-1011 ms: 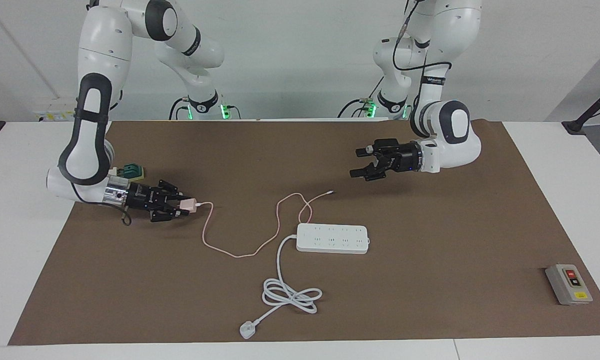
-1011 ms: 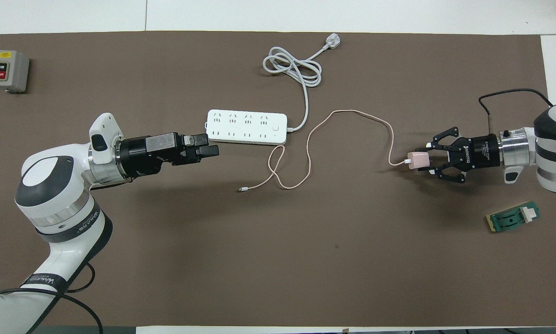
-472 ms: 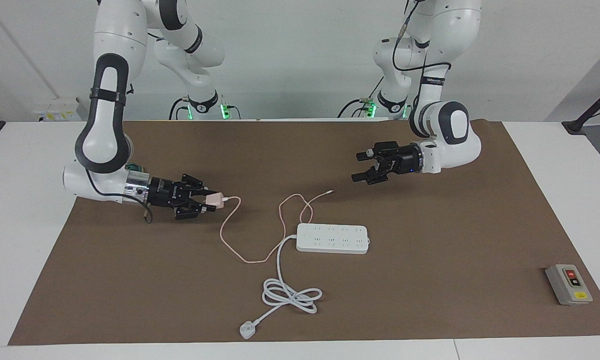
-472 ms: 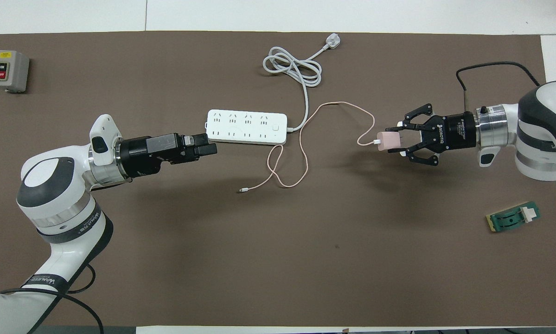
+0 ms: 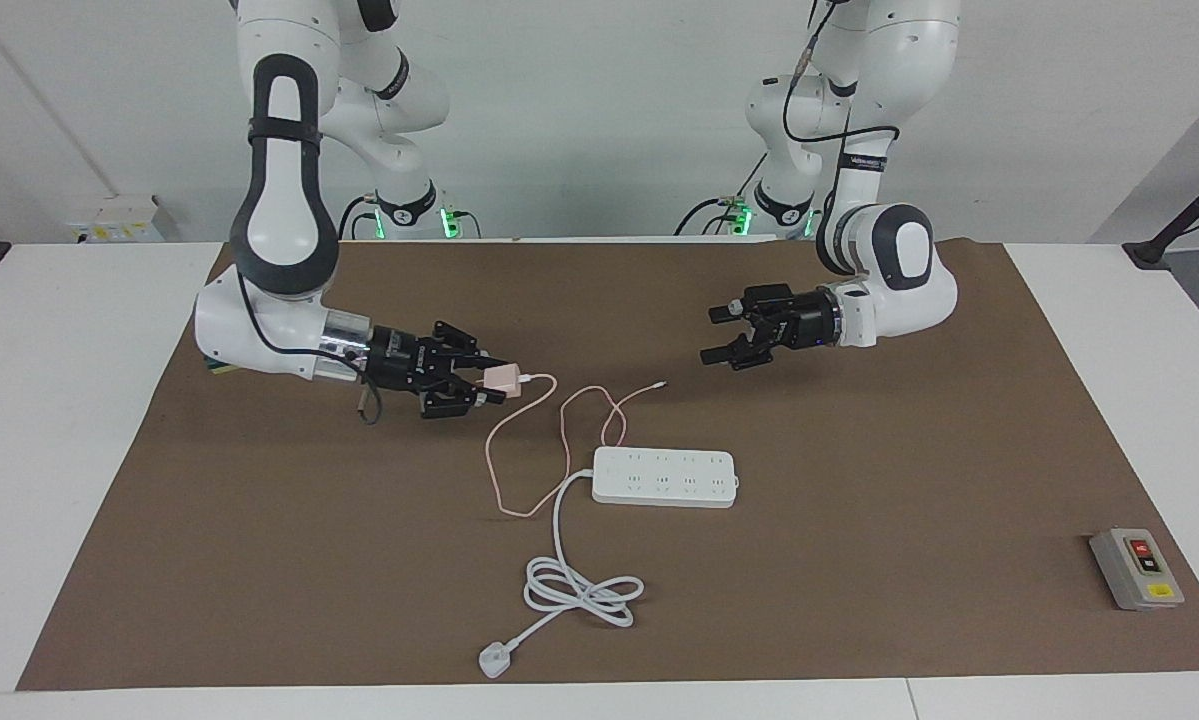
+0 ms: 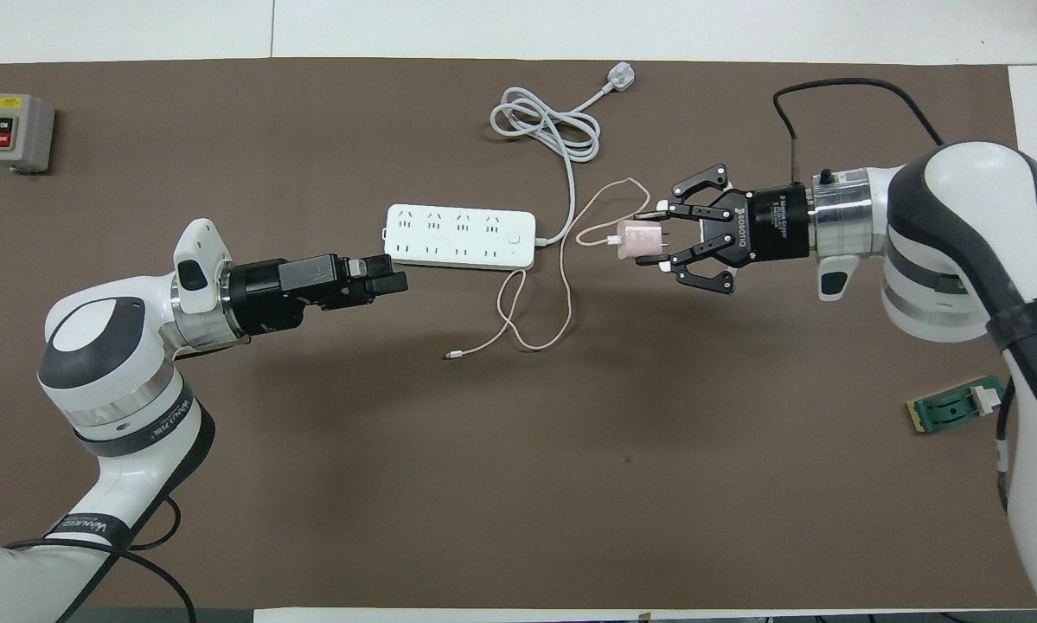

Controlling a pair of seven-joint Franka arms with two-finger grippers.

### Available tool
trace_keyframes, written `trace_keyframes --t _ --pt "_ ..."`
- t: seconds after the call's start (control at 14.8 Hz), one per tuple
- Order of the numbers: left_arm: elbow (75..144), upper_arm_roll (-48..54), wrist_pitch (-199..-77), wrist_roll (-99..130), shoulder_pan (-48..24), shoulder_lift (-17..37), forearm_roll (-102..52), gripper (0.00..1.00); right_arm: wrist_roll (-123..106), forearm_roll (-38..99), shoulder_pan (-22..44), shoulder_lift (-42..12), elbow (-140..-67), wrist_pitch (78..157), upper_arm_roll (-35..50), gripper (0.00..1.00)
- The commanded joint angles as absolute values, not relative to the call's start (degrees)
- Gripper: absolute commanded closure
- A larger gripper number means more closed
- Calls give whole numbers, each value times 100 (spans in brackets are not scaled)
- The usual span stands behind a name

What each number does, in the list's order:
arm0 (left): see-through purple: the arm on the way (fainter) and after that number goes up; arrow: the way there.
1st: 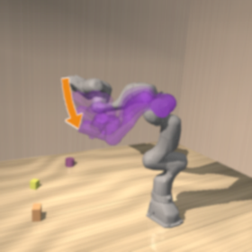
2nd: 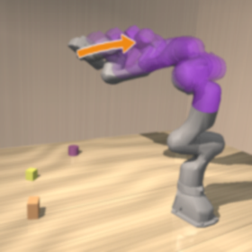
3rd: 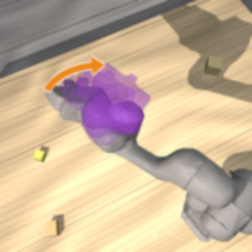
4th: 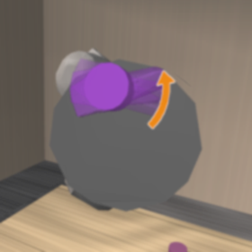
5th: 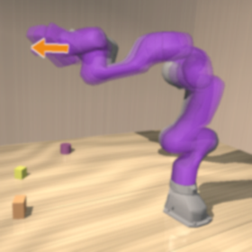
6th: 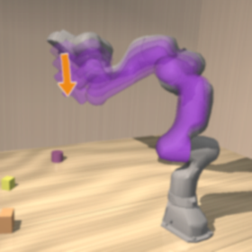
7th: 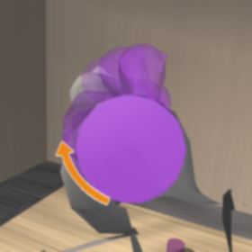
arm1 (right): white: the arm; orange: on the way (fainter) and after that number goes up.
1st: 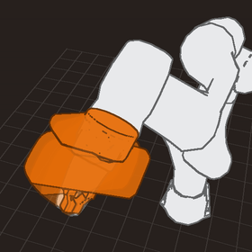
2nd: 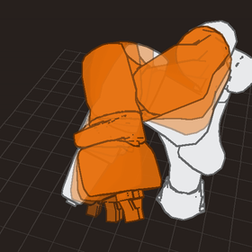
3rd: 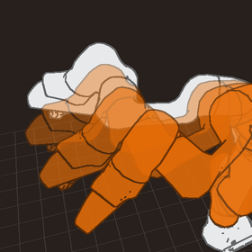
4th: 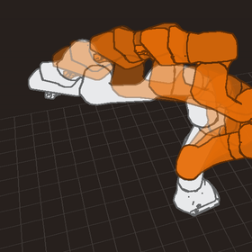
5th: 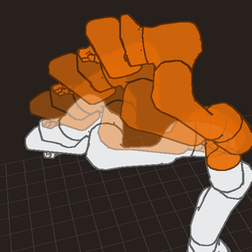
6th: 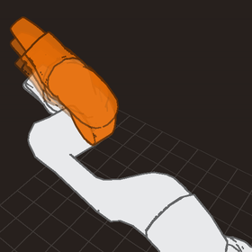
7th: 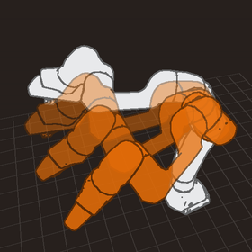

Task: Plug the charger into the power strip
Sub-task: 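Lift the pink charger with the right gripper toward the left gripper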

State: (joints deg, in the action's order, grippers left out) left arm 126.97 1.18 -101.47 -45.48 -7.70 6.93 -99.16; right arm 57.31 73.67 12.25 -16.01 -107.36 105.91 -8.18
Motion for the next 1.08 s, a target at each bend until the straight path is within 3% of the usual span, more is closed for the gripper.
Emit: trace_keyframes --t 0.0,1.01 --pt "12806 26 -10143 -4641 -879 633 -9949 0 5914 7803 1668 -1485 -10837 11125 -826 100" --pt "12858 26 -10204 -4693 -888 615 -9958 0 6372 8991 3717 -1599 -10679 13639 -809 100"
